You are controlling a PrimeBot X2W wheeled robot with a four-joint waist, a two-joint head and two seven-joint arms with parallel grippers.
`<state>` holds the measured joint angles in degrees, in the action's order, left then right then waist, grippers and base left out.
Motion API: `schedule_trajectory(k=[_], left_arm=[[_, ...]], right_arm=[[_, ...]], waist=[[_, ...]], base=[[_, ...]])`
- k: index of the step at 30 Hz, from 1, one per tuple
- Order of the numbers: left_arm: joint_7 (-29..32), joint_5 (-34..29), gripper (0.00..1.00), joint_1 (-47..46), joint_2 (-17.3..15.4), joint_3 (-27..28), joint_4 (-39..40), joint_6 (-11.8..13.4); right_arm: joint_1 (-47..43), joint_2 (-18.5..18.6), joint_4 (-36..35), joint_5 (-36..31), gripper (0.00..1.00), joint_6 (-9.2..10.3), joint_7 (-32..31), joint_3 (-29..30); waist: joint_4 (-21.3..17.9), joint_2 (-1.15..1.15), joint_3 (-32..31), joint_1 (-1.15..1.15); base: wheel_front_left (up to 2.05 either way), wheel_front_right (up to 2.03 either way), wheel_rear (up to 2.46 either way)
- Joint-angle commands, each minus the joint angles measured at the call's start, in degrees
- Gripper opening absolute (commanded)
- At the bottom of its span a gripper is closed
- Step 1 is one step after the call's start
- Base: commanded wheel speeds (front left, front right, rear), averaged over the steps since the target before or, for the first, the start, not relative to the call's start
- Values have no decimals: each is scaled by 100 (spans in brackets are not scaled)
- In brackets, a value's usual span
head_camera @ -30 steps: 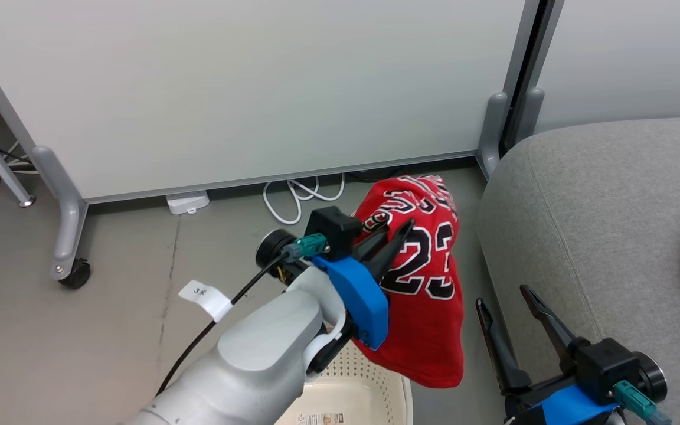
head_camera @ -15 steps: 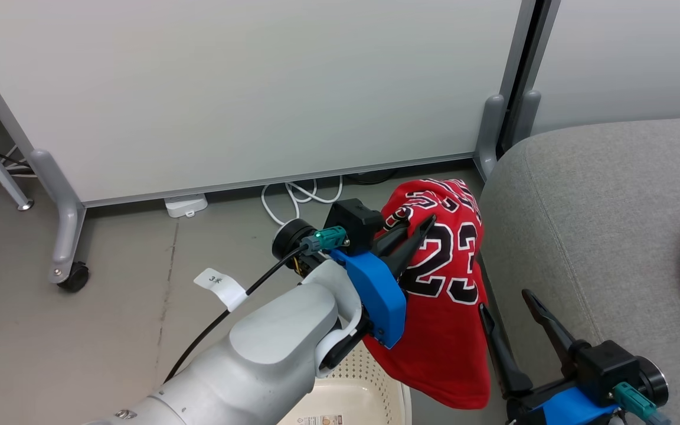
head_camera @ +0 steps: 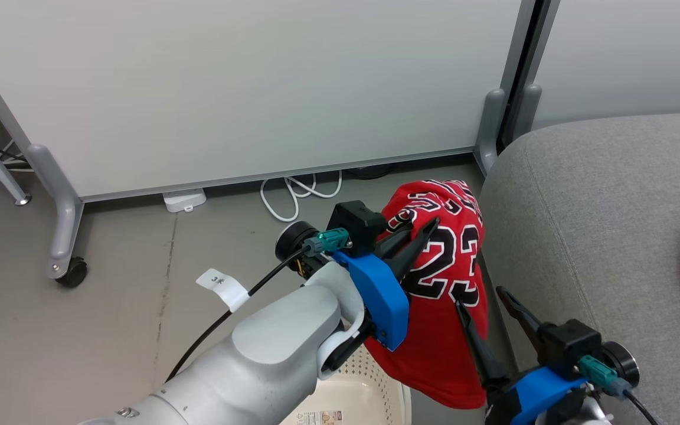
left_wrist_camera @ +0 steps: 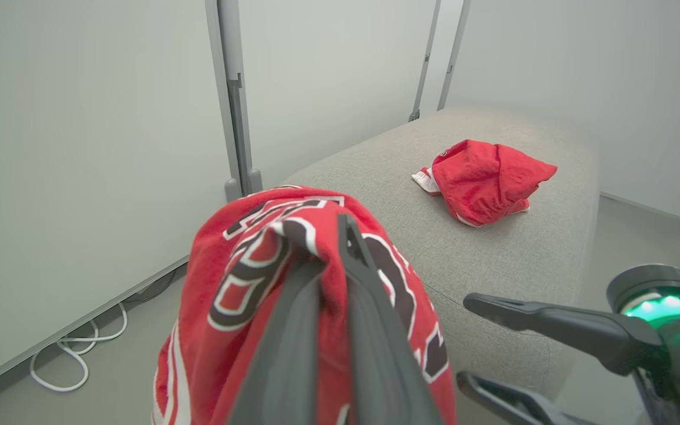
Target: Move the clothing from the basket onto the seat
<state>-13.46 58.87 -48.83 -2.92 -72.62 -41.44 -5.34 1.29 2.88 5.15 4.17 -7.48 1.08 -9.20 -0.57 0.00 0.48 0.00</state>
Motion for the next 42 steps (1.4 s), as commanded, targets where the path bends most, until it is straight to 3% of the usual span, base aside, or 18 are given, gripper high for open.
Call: schedule_trajectory(k=[1,24,36,37,38,40,41,42], left_arm=[[-32,2,0,-126,3,5,17,20],[47,46,0,-136,3,-87,171,4],[49,50,0,-157,4,-93,117,-15],[47,47,0,-158,4,-93,112,-16],[45,41,0,-159,4,-93,110,-17],[46,29,0,-157,4,-94,108,-17],[45,25,0,-155,4,-93,107,-15],[45,20,0,-153,4,-93,107,-15]], right_arm=[[115,-1,99,25,100,-3,10,-18],[1665,-1,2415,284,100,-3,527,-734],[2246,-1,3206,560,100,-3,897,-1046],[2262,-1,3249,581,83,-3,916,-1061],[2282,-1,3276,620,48,-3,932,-1077],[2317,-1,3339,672,13,-3,962,-1114],[2329,-1,3366,688,0,-3,970,-1129],[2340,-1,3392,711,0,-3,992,-1145]], waist=[[1,0,5,0],[-15,0,12,0],[-4,0,-6,0],[-6,0,-8,0],[-8,0,-9,0],[-13,0,-8,0],[-16,0,-7,0],[-20,0,-5,0]], base=[[0,0,0],[0,0,0],[0,0,0],[0,0,0],[0,0,0],[0,0,0],[0,0,0],[0,0,0]])
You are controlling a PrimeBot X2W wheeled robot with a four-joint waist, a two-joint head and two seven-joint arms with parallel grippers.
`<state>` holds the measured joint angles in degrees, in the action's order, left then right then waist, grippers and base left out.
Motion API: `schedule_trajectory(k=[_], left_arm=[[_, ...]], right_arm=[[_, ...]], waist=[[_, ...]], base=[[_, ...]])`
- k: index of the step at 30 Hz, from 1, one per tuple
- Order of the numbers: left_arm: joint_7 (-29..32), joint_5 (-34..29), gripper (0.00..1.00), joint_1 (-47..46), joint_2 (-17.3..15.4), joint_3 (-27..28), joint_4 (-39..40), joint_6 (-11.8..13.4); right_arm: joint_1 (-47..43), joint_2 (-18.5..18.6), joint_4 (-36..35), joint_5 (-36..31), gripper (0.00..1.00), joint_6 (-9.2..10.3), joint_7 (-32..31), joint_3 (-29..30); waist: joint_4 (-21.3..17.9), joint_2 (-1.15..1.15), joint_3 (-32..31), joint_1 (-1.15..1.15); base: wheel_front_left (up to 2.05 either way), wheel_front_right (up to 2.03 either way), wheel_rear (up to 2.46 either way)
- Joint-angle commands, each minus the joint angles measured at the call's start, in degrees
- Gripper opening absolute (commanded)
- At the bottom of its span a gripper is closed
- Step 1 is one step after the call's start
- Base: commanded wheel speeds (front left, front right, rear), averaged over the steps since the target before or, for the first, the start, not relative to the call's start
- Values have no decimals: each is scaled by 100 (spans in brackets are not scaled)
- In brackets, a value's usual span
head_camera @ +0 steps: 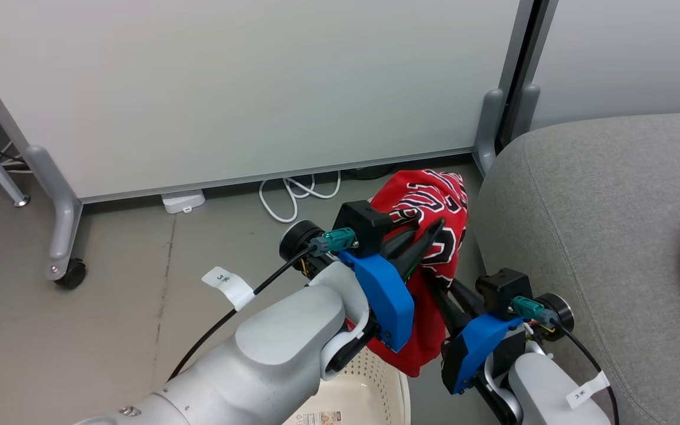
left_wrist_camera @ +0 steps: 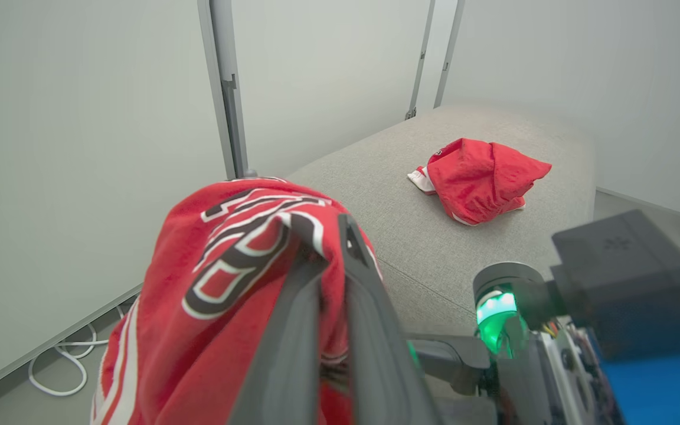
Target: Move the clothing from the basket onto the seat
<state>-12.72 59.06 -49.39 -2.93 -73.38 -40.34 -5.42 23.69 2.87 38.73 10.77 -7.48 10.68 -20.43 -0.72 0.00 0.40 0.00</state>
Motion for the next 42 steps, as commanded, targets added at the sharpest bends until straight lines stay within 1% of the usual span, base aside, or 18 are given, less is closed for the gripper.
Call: schedule_trajectory(k=[1,12,25,26,28,29,30,37,42], left_arm=[[-30,-2,0,-95,5,-16,-6,-7],[-105,32,0,-124,4,-16,-153,42],[-119,-2,0,-95,4,-17,-209,45],[-122,-6,8,-95,4,-17,-212,47],[-131,-17,42,-95,4,-17,-217,61],[-141,-27,80,-97,4,-17,-217,79],[-149,-36,100,-95,4,-17,-217,85],[-210,-40,100,25,4,-15,-256,142],[-245,-86,100,147,3,92,-294,180]], right_arm=[[104,0,51,67,0,-3,51,-39],[107,0,135,234,0,-3,163,-130],[135,0,172,239,0,-3,219,-78],[136,0,171,241,0,-3,223,-77],[140,0,169,246,0,-3,230,-72],[139,0,168,246,0,-3,234,-68],[135,0,169,250,0,-3,240,-68],[100,0,167,259,0,-3,274,-21],[67,0,141,241,0,-3,268,16]], waist=[[-9,0,3,0],[-85,0,31,0],[-111,0,37,0],[-109,0,36,0],[-106,0,33,0],[-105,0,30,0],[-105,0,23,0],[-99,0,-10,0],[-100,0,-18,0]], base=[[0,0,0],[0,0,0],[0,0,0],[0,0,0],[0,0,0],[0,0,0],[0,0,0],[0,0,0],[0,0,0]])
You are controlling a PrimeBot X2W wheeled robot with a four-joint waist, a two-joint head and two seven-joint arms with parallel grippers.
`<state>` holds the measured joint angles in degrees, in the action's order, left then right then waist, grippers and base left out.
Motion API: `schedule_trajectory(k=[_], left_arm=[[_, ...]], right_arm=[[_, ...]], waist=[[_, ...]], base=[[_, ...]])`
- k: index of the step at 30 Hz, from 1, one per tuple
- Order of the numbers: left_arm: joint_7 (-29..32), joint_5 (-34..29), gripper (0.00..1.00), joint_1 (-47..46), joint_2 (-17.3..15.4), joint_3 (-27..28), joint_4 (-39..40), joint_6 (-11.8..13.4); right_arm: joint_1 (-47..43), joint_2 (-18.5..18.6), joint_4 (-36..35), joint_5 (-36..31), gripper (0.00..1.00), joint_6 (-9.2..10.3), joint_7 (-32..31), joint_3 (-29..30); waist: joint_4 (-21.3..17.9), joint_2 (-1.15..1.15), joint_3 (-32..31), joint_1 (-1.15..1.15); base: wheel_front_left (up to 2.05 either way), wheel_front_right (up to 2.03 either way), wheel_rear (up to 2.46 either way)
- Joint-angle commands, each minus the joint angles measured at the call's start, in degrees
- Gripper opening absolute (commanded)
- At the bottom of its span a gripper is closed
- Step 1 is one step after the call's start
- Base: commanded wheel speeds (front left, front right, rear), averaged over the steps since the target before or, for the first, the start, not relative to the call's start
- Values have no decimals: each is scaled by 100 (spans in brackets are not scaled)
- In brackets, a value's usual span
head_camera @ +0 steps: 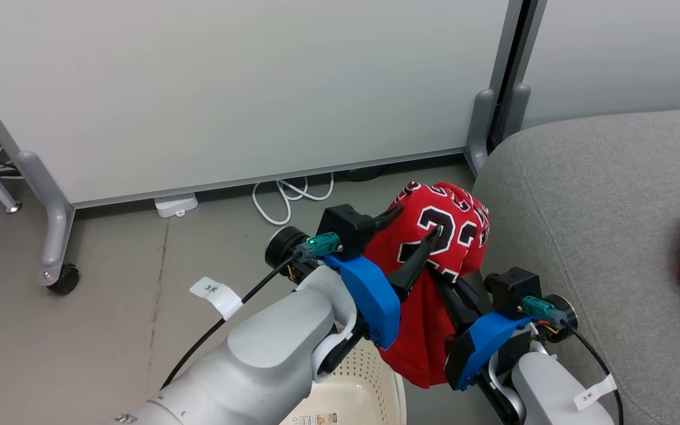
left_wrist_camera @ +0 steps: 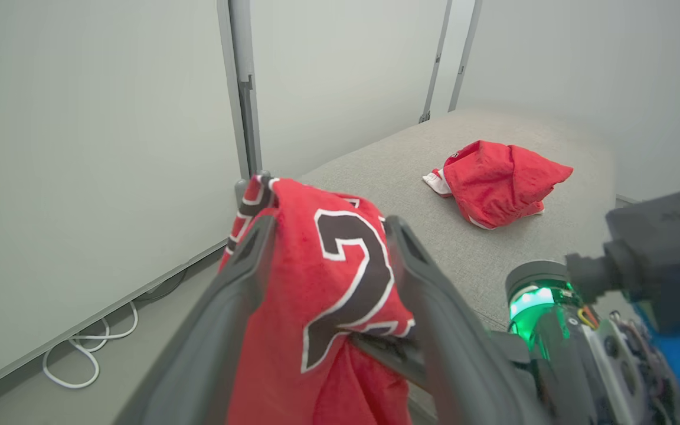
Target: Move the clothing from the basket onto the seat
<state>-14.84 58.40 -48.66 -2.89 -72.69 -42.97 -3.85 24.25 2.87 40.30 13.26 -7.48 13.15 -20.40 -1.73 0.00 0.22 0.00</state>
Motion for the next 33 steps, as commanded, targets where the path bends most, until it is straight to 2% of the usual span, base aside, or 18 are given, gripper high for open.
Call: schedule_trajectory(k=[1,4,8,19,27,33], left_arm=[[-39,-57,100,102,-1,88,-36,42],[-38,-282,100,259,-32,455,98,71],[-40,-841,100,642,-240,1005,476,36],[-42,-2491,100,2328,-700,2731,1770,-2],[-42,-3251,100,3334,-678,3783,2215,-132],[-43,-3642,100,3760,-593,4307,2329,-270]], right_arm=[[-1,0,-26,-16,0,-3,26,24],[-38,0,-56,-41,0,-3,44,81],[-96,0,-99,-70,0,-3,60,146],[-229,0,-255,-187,0,-3,41,340],[-316,0,-393,-239,0,-3,-17,410],[-362,0,-463,-265,0,-3,-34,472]], waist=[[1,0,-1,0],[8,0,6,0],[21,0,15,0],[92,0,42,0],[121,0,68,0],[121,0,79,0]], base=[[0,0,0],[0,0,0],[0,0,0],[0,0,0],[0,0,0],[0,0,0]])
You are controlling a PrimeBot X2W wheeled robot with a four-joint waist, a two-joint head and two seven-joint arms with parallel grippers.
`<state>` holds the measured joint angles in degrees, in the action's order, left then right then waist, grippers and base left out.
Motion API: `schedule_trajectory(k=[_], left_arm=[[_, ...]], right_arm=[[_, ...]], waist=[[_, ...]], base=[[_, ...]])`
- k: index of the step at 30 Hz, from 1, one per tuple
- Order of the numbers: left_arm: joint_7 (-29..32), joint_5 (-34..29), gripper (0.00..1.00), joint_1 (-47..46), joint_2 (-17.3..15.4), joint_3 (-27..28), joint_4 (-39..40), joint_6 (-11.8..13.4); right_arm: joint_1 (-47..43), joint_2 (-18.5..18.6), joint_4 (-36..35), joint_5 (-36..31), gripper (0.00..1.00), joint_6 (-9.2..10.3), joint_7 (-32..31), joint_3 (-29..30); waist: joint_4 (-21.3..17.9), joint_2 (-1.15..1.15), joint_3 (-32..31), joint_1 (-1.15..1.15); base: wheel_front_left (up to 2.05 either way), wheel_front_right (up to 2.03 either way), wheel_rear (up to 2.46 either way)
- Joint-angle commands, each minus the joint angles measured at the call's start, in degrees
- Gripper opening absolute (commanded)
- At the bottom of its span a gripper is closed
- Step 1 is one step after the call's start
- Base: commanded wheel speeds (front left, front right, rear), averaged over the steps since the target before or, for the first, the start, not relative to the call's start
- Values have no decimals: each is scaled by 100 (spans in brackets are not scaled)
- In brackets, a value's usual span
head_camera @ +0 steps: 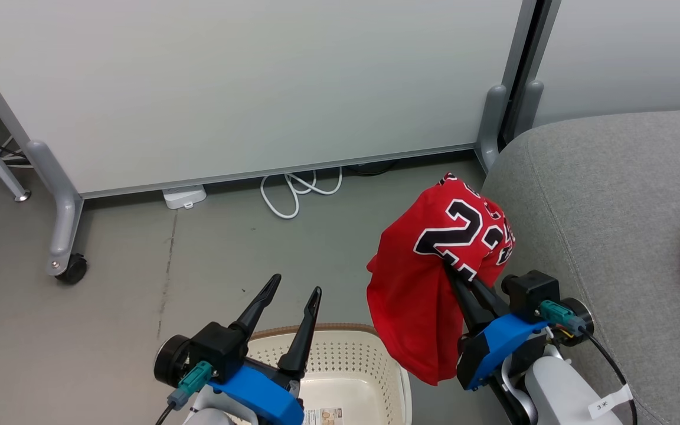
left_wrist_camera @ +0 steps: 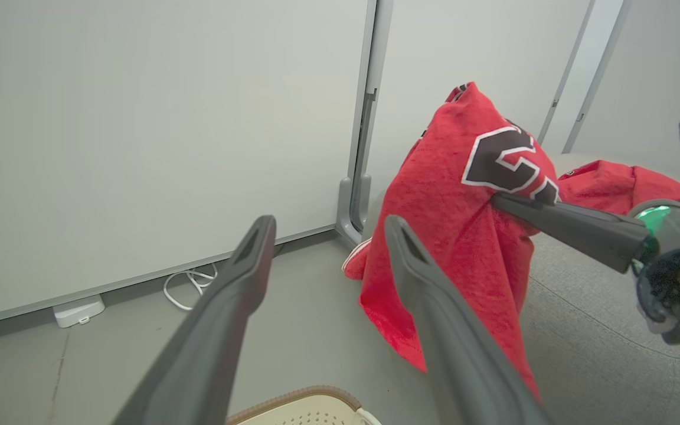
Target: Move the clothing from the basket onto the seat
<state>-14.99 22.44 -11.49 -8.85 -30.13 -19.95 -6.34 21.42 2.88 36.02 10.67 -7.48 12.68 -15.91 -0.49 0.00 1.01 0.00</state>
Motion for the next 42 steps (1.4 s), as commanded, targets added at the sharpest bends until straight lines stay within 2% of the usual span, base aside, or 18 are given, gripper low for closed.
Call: schedule_trajectory(k=[1,10,17,25,42], left_arm=[[-27,-99,100,89,20,110,33,-40],[-27,-377,100,251,187,425,31,-122],[-28,-402,100,224,196,358,76,-128],[-27,-350,100,75,175,302,141,-129],[-27,-343,100,-65,70,218,122,-130]], right_arm=[[-81,-2,-44,-17,0,-3,6,34],[-104,-2,-124,-60,0,-3,-33,107],[-70,0,-179,-3,0,-3,-26,62],[20,-1,-199,-22,0,-3,-6,38],[77,-2,-222,90,0,-3,74,31]], waist=[[-4,0,-1,0],[-23,0,13,0],[-199,0,77,0],[-691,0,151,0],[-2019,0,342,0]], base=[[0,0,0],[0,0,0],[0,0,0],[0,0,0],[0,0,0]])
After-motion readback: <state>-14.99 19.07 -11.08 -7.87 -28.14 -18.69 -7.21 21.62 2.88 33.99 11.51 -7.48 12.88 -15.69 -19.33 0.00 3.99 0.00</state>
